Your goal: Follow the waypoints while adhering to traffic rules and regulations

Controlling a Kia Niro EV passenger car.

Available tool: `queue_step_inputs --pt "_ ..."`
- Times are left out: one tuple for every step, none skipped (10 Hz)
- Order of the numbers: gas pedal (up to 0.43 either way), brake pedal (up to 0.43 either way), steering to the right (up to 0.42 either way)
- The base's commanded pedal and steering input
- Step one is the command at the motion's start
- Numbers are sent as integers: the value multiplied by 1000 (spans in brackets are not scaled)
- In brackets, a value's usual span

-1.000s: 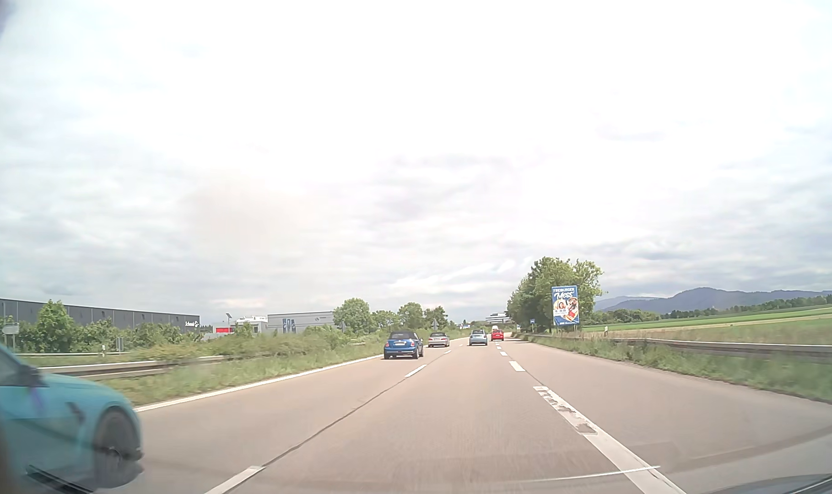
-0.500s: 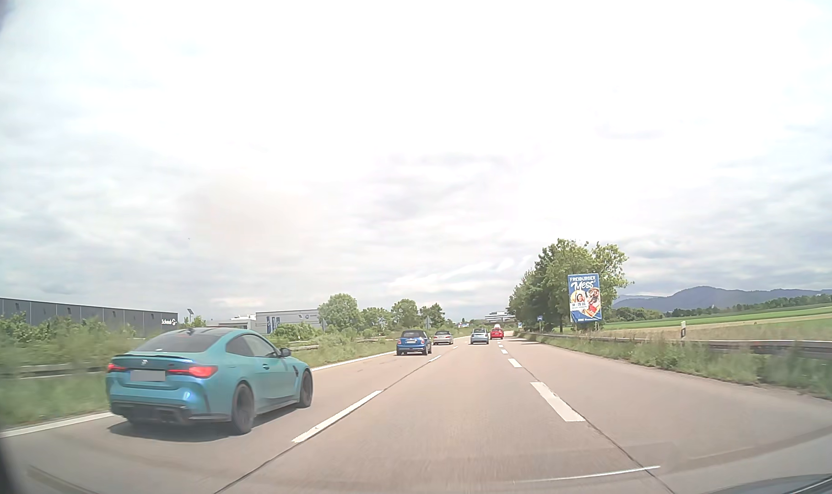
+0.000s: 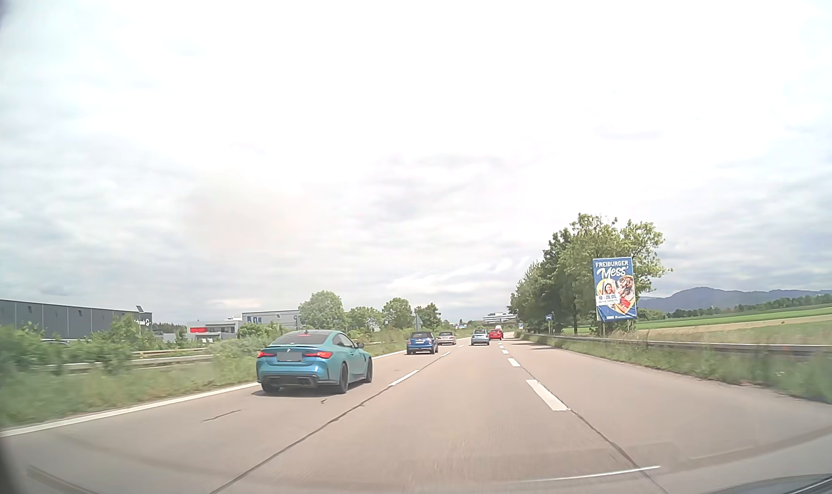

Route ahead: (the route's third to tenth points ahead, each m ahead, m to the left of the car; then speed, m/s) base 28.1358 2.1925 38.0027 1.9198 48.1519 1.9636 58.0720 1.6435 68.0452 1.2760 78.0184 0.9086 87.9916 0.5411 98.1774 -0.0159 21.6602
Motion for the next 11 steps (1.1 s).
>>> queue_step_inputs --pt "189 0 0" --pt "189 0 0" --pt "189 0 0" --pt "189 0 0" --pt "189 0 0" --pt "189 0 0" --pt "189 0 0" --pt "189 0 0" --pt "189 0 0" --pt "189 0 0" --pt "189 0 0"
